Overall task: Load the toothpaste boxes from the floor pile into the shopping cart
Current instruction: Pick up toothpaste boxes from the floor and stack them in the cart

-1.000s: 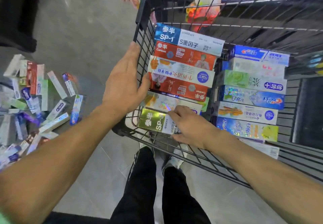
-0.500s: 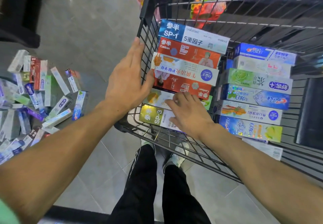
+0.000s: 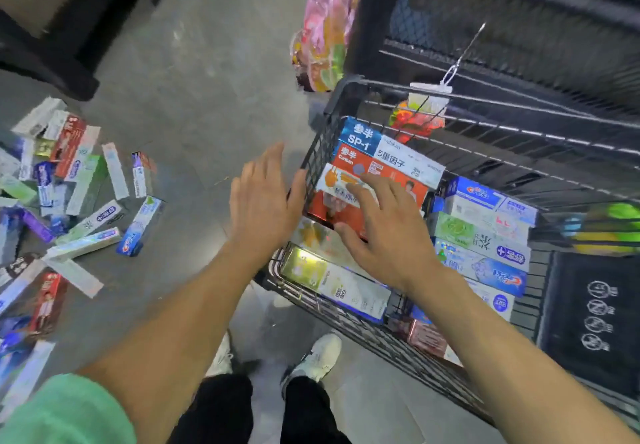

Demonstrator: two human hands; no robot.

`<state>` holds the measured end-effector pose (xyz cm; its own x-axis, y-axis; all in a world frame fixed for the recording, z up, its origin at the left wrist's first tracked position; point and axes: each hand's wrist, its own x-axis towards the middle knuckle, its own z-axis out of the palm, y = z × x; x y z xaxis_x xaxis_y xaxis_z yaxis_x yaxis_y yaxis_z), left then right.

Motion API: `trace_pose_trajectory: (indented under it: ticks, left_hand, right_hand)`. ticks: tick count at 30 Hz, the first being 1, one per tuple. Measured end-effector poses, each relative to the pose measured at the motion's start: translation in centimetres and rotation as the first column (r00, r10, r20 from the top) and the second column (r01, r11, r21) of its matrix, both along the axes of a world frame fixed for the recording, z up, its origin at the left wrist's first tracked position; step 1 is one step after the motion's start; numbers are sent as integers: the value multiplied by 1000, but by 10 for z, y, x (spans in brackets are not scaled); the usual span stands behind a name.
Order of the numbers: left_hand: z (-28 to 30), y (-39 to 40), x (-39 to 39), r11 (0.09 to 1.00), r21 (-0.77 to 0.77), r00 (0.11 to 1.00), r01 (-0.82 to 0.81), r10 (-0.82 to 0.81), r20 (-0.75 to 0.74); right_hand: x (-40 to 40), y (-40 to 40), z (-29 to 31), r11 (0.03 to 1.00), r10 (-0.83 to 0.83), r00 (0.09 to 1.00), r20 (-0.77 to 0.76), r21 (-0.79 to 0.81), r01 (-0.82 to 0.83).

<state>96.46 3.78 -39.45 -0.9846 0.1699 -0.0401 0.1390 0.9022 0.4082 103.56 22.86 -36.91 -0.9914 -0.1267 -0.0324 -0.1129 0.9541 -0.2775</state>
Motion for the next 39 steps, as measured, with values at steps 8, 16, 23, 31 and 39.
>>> trace_pose_trajectory:
  ticks: [8, 16, 23, 31, 39]
  left_hand:
    - [-5, -230, 36, 958, -214, 975, -188, 209, 77]
    - [-13, -503, 111, 880, -293, 897, -373, 423, 130]
    - [-48, -673, 185, 781, -280, 787, -558, 605, 119]
    - [-146, -770, 270, 615, -261, 604, -744, 786, 131]
    - [-338, -802, 344, 465, -293, 443, -835, 885, 142]
  right_hand:
    - [-62, -162, 32, 943, 325, 946, 22, 75, -326]
    - [-86, -432, 16, 827, 551, 831, 76, 86, -556]
    - [-83, -632, -28, 701, 701, 698, 146, 45, -712]
    - [-41, -796, -137, 456, 865, 451, 218, 29, -889]
    - [12, -870, -349, 260, 948, 251, 196, -21, -965]
